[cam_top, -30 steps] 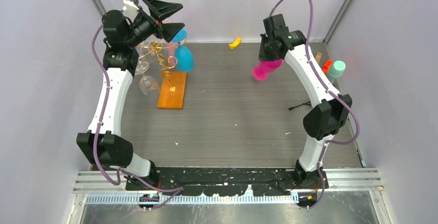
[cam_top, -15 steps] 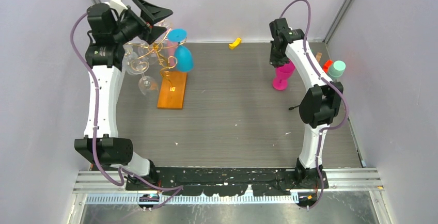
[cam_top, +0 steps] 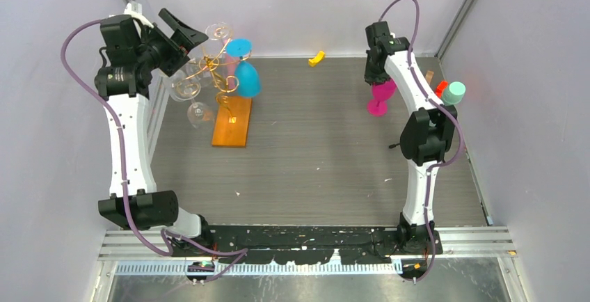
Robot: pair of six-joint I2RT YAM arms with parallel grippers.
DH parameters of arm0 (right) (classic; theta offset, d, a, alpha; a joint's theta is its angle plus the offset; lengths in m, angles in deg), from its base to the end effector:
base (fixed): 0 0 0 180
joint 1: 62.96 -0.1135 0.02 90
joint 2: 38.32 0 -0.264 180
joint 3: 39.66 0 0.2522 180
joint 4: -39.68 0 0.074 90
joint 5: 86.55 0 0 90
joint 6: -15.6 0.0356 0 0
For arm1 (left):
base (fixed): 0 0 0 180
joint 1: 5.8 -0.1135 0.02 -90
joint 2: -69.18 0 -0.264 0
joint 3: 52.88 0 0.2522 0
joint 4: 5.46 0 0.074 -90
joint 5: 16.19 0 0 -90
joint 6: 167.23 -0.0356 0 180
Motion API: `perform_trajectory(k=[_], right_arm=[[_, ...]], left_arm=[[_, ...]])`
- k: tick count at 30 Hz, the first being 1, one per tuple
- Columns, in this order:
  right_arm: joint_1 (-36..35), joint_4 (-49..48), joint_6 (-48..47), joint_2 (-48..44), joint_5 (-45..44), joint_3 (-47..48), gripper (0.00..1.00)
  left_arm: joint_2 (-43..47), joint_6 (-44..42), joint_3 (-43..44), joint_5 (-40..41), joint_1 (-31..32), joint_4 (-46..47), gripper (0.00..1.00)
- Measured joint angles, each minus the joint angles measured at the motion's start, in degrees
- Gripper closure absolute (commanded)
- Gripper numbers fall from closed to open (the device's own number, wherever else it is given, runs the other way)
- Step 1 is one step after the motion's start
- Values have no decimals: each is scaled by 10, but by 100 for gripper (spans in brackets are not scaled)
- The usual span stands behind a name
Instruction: Take the wine glass off the wine glass rack
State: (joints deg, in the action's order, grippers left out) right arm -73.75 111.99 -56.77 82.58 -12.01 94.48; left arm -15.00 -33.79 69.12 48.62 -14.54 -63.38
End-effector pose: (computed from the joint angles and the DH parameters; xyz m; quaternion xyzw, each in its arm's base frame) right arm 0.4504 0.0762 0.3049 0.0928 0.9512 -0.0608 0.2880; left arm 0.2911 0.0294 0.4943 -0.2396 0.7734 -0.3373 0.4803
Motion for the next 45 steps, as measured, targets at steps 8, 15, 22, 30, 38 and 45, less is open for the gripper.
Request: perform_trajectory(k=[8, 15, 22, 30, 38, 45], right_arm=[[8, -5, -13, 8, 15, 23, 50], [9, -12, -21, 6, 35, 51, 42], [0, -64, 21, -38, 152, 22, 43], [-45, -164, 91, -125, 281, -66, 48], [-76, -188, 119, -128, 318, -117, 52], [-78, -191, 129, -129, 319, -151, 52]], left_arm=[[1, -47, 5, 15, -16, -23, 0], [5, -83, 5, 15, -24, -33, 0], [6, -58, -4, -28, -26, -16, 16], [-6, 52, -52, -75, -12, 54, 42], [-10, 98, -63, 1, 59, 71, 45], [-10, 125, -83, 96, 119, 68, 44]])
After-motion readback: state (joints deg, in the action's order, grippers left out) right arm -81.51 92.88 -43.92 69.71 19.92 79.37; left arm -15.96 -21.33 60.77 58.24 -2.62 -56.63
